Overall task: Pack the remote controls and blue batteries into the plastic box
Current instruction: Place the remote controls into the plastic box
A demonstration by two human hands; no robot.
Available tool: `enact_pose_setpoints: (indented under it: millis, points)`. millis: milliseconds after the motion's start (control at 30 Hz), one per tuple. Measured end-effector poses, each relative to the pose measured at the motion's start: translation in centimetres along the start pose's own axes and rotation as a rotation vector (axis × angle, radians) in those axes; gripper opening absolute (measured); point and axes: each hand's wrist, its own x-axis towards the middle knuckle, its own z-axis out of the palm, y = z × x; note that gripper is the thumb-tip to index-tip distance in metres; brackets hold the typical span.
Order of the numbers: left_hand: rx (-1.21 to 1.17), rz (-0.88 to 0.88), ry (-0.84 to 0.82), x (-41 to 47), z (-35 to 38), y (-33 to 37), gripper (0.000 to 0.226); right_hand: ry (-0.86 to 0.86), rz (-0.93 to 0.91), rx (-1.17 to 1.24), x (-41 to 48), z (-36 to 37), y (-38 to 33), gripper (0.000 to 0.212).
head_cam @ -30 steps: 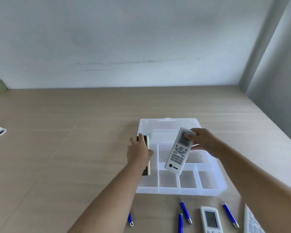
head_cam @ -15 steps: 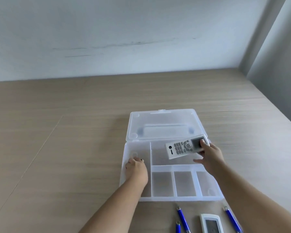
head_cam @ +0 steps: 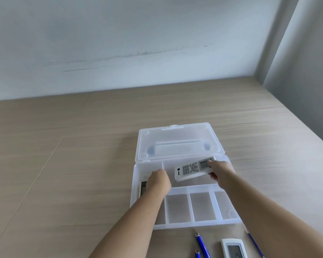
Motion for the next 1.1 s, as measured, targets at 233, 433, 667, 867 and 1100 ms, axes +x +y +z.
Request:
enact_pose_setpoints:
  millis: [233,433,667,867,1100]
  points:
    - [0.028,-0.027,0.069,1.2,1.1,-0.3,0.023,0.015,0.024,-0.324,-0.2,3.3,0.2,0.031]
    - [-0.015,-0.001,0.065,1.6,1.3,-0.9,0.021,0.073,-0.090,-0.836,-0.5,4.2,0.7,0.073]
    - [-0.088,0.059,0.076,0.6,1.4,-1.3,0.022,0.019,-0.206,-0.850,-0.7,2.5,0.7,0.015]
    - [-0.062,0.352,0.487,-4.3,1.4,1.0,0.031,0.316,-0.708,-0.677,-4.4,-3.5,0.3,0.014]
    - [0.124,0.677,0.095,-14.0,8.5,7.2,0.027,0.604,-0.496,-0.629,-5.5,-15.3,5.6,0.017]
